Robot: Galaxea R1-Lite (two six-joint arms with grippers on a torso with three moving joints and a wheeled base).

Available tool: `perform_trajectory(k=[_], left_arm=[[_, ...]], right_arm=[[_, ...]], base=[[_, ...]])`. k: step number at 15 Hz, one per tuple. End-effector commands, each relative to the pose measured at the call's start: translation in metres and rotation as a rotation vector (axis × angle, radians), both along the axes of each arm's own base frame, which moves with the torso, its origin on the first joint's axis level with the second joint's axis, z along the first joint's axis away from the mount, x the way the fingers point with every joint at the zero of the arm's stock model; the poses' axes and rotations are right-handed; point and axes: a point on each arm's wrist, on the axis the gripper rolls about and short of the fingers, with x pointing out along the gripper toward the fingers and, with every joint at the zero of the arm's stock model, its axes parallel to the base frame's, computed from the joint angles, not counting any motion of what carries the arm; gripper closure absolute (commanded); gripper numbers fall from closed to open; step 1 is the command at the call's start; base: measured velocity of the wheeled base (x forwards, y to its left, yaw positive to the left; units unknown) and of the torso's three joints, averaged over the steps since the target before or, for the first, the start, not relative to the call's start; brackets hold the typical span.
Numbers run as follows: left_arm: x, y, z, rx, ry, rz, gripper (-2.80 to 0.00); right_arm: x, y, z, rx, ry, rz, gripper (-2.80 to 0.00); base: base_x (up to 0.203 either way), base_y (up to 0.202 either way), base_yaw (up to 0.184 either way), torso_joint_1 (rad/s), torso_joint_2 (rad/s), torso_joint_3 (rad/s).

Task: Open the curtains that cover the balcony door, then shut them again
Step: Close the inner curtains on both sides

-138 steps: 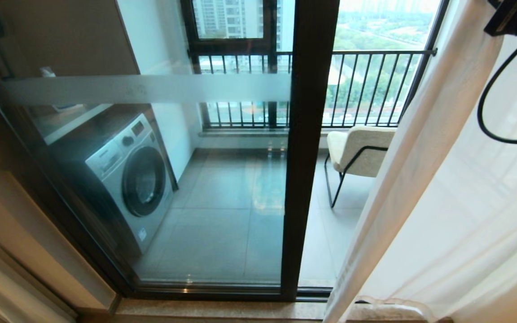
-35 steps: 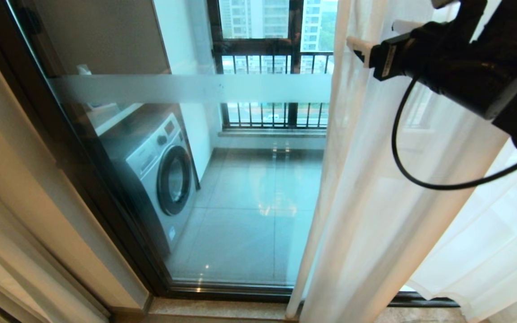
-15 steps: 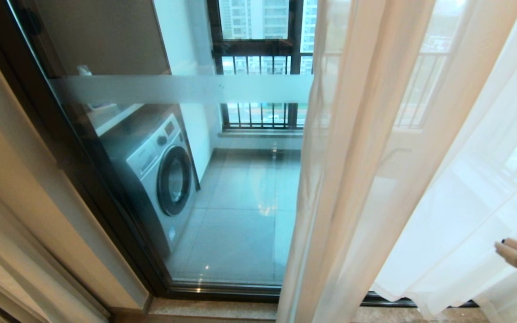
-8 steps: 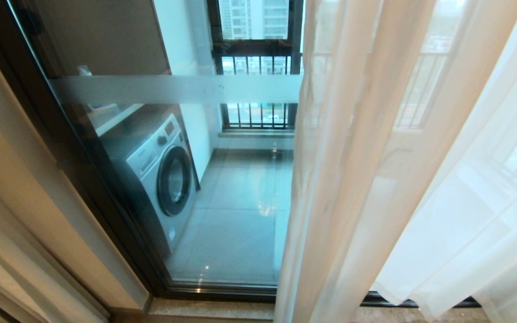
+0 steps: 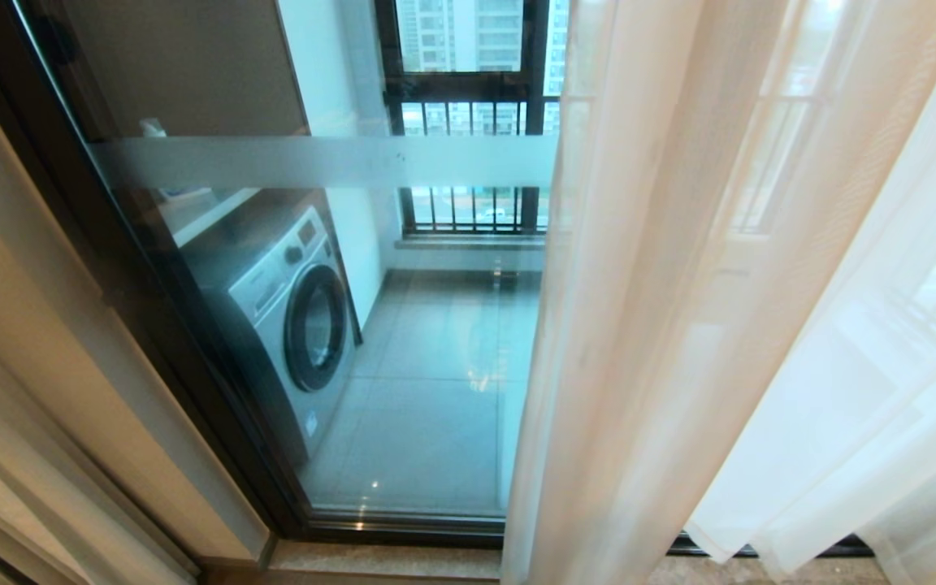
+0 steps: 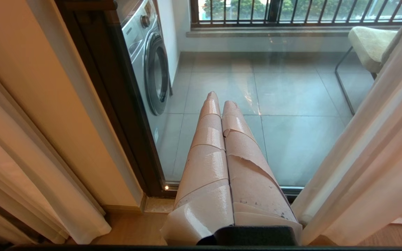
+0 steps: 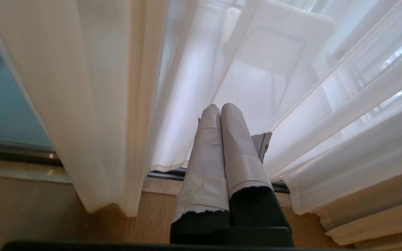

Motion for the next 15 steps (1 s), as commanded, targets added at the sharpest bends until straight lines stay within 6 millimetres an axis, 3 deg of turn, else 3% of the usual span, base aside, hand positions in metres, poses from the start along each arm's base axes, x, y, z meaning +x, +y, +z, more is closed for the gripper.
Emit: perform_trajectory(k=[1, 10, 15], left_arm=[[0.000, 0.000, 0.000, 0.001, 0.000, 0.000, 0.00], [0.000, 0.000, 0.000, 0.001, 0.000, 0.000, 0.00], [0.000, 0.000, 0.000, 0.001, 0.000, 0.000, 0.00]], right_arm=[[-0.005, 0.000, -0.013, 0.002, -0.040, -0.011, 0.00], [-0.033, 0.003, -0.041, 0.082, -0.075, 0.120, 0.00], [-0.038, 0.003, -0.045, 0.151, -0.121, 0.132, 0.00]], base=[[0.000, 0.000, 0.000, 0.000, 0.00, 0.000], [0.000, 0.000, 0.000, 0.000, 0.00, 0.000], [0.000, 0.000, 0.000, 0.000, 0.00, 0.000]])
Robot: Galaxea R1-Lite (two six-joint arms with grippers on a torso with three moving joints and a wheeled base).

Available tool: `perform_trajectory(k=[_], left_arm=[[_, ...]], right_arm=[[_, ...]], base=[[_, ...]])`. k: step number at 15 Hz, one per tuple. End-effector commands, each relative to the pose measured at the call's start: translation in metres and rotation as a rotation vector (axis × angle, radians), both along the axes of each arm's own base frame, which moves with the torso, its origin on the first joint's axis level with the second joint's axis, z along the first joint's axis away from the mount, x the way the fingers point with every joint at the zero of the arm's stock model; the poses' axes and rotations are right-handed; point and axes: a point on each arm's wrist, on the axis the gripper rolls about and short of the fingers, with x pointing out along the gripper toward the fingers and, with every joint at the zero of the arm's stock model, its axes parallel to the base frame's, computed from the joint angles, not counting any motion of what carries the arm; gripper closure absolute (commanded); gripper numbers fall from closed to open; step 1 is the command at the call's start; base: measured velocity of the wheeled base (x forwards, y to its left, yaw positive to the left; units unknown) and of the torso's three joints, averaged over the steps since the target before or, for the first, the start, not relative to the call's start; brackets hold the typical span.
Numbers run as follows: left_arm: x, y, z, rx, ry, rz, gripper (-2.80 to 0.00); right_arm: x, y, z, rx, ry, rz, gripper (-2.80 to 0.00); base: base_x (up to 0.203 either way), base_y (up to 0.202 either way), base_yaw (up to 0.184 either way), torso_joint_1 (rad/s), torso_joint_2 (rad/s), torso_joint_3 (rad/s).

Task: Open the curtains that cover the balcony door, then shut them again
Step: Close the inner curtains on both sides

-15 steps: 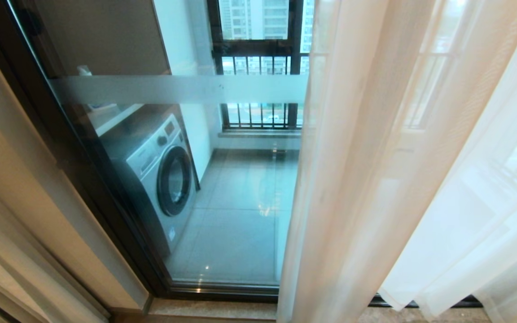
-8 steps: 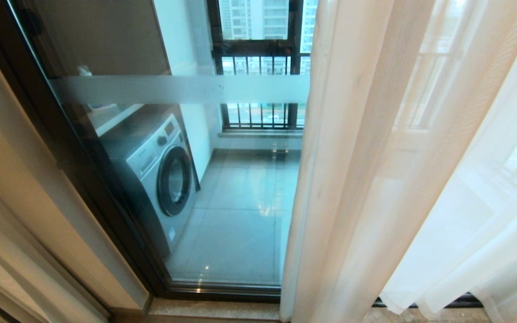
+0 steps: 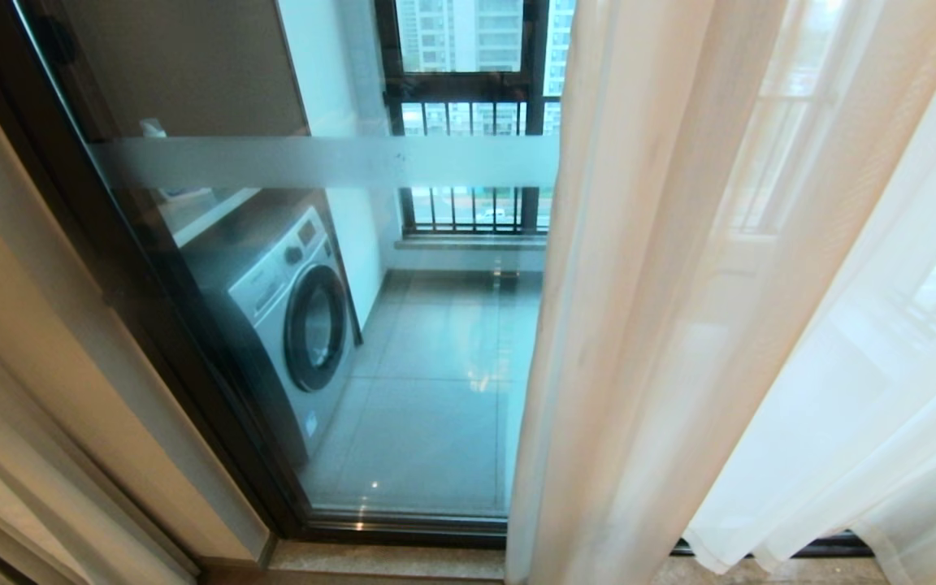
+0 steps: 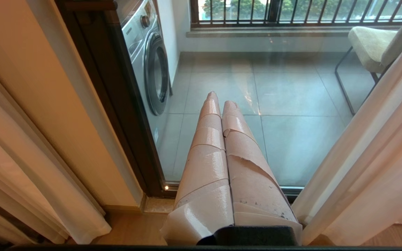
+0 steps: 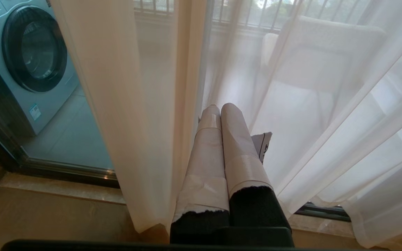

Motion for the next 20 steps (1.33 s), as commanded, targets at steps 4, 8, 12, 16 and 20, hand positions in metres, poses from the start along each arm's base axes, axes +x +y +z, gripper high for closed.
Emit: perform_trajectory(k=[4, 8, 12, 16, 20], left_arm=[[0.0000, 0.0000, 0.0000, 0.000, 0.000, 0.001, 0.00], [0.0000, 0.0000, 0.0000, 0.000, 0.000, 0.001, 0.00], [0.0000, 0.0000, 0.0000, 0.002, 0.000, 0.001, 0.00], [0.0000, 0.0000, 0.0000, 0.002, 0.000, 0.001, 0.00], [0.0000, 0.0000, 0.0000, 0.002, 0.000, 0.001, 0.00]], right_arm=[[-0.0012, 0.0000, -0.0006, -0.028, -0.015, 0.002, 0.00], [-0.0012, 0.0000, -0.0005, -0.002, -0.015, 0.002, 0.00], [-0.0012, 0.0000, -0.0005, -0.002, -0.015, 0.002, 0.00], [-0.0012, 0.0000, -0.0005, -0.002, -0.015, 0.002, 0.00], [-0.0012, 0.0000, -0.0005, 0.000, -0.015, 0.002, 0.00]], base=[[0.000, 0.000, 0.000, 0.000, 0.00, 0.000], [0.000, 0.000, 0.000, 0.000, 0.00, 0.000], [0.000, 0.000, 0.000, 0.000, 0.00, 0.000], [0.000, 0.000, 0.000, 0.000, 0.00, 0.000], [0.000, 0.000, 0.000, 0.000, 0.00, 0.000]])
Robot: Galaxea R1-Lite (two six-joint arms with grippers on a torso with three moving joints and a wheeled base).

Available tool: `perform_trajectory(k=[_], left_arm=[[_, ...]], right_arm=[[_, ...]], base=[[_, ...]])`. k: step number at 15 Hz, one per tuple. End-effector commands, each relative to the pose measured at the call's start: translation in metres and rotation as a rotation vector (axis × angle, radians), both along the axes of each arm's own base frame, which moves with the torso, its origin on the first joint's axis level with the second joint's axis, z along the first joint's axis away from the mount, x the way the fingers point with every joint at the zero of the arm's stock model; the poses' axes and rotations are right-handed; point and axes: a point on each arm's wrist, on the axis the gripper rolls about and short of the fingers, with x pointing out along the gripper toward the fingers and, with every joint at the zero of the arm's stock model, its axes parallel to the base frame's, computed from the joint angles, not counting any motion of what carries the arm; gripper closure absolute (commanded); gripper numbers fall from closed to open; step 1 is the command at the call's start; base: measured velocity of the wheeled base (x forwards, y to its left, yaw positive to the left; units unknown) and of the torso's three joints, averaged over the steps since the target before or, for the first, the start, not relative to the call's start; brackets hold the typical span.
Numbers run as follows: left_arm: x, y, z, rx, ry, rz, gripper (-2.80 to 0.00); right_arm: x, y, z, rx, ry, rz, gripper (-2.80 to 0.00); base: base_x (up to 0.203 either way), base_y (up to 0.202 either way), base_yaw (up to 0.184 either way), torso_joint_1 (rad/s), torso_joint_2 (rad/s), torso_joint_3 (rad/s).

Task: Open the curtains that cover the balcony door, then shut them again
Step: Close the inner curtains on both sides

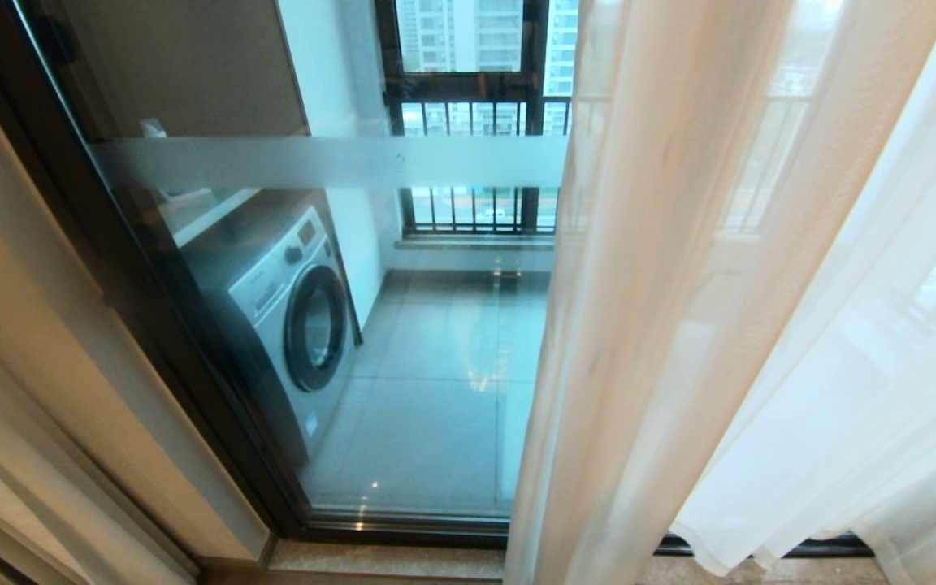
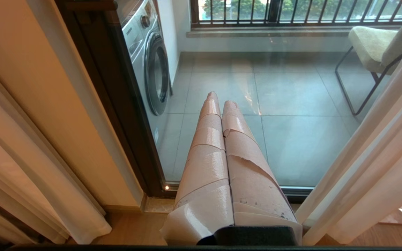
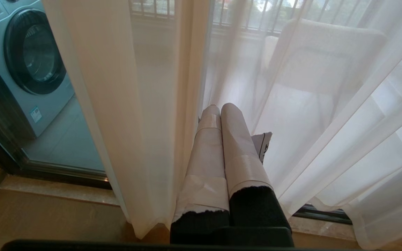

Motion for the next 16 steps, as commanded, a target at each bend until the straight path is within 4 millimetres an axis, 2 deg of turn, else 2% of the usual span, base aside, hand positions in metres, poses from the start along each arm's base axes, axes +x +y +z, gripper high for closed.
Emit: perform_trajectory(k=[1, 13, 16], left_arm=[[0.0000, 0.0000, 0.0000, 0.000, 0.000, 0.001, 0.00], [0.0000, 0.0000, 0.0000, 0.000, 0.000, 0.001, 0.00], [0.0000, 0.0000, 0.0000, 0.000, 0.000, 0.001, 0.00]], right_arm=[[0.0001, 0.0000, 0.0000, -0.001, 0.001, 0.001, 0.00], [0.0001, 0.0000, 0.0000, -0.004, 0.001, 0.001, 0.00], [0.0001, 0.0000, 0.0000, -0.004, 0.001, 0.001, 0.00]], base=[[0.000, 0.000, 0.000, 0.000, 0.00, 0.000], [0.000, 0.000, 0.000, 0.000, 0.00, 0.000], [0.001, 0.115, -0.001, 0.003, 0.00, 0.002]])
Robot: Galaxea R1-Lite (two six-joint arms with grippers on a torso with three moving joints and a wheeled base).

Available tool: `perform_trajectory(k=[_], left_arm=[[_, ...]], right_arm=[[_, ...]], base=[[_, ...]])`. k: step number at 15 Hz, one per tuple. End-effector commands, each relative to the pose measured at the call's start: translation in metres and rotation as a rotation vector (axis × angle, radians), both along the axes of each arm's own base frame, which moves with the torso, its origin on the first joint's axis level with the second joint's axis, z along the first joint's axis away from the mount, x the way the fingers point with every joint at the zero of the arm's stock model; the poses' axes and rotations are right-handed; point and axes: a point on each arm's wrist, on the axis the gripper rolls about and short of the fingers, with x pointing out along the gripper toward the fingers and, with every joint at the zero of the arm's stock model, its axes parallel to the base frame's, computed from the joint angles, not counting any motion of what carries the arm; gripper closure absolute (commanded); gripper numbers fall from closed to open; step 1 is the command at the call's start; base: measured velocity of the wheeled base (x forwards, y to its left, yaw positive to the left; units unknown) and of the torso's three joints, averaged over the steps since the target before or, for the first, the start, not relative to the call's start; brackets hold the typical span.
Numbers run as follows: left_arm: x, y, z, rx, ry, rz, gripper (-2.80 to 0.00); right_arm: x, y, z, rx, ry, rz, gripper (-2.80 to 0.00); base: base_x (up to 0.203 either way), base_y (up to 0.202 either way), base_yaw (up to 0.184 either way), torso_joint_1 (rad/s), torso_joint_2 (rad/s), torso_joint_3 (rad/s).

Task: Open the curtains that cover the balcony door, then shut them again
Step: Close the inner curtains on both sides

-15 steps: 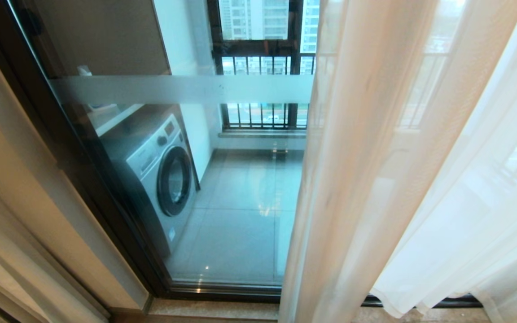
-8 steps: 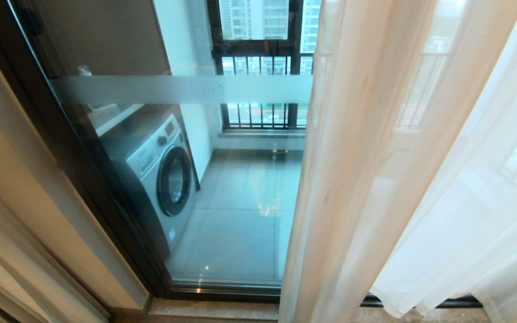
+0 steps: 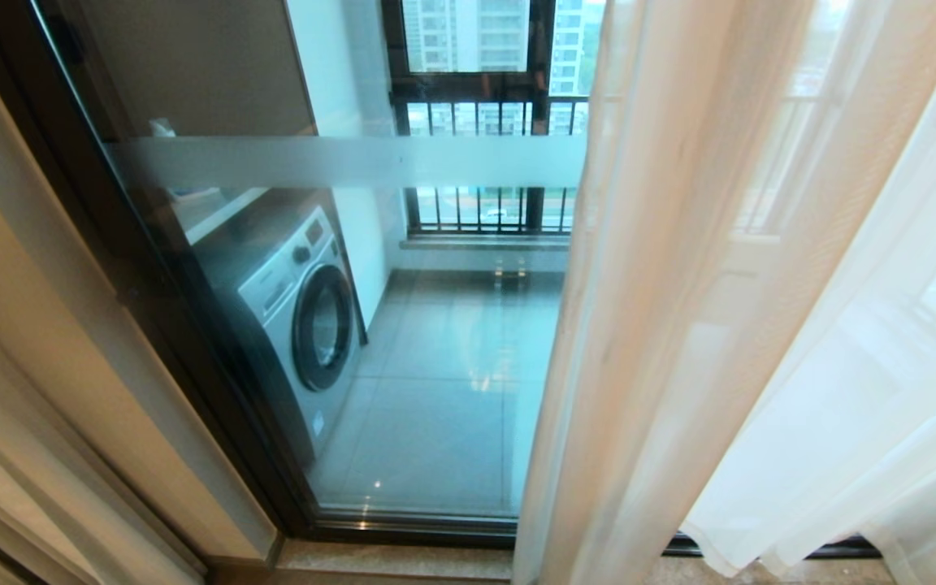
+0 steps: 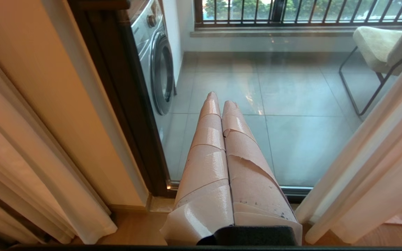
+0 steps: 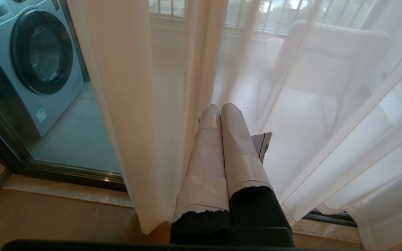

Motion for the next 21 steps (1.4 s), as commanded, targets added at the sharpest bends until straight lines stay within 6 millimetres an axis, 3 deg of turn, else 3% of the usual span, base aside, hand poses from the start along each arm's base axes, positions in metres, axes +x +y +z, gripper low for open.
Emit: perform_trajectory(k=[1, 21], left_arm=[[0.0000, 0.0000, 0.0000, -0.001, 0.000, 0.001, 0.00], [0.0000, 0.0000, 0.0000, -0.001, 0.000, 0.001, 0.00]], right_arm=[[0.0001, 0.0000, 0.0000, -0.002, 0.002, 0.001, 0.00], [0.0001, 0.0000, 0.0000, -0.001, 0.002, 0.001, 0.00]], base=[[0.000, 0.190, 0.004, 0.000, 0.00, 0.003], [0.000, 0.185, 0.002, 0.001, 0.00, 0.003]])
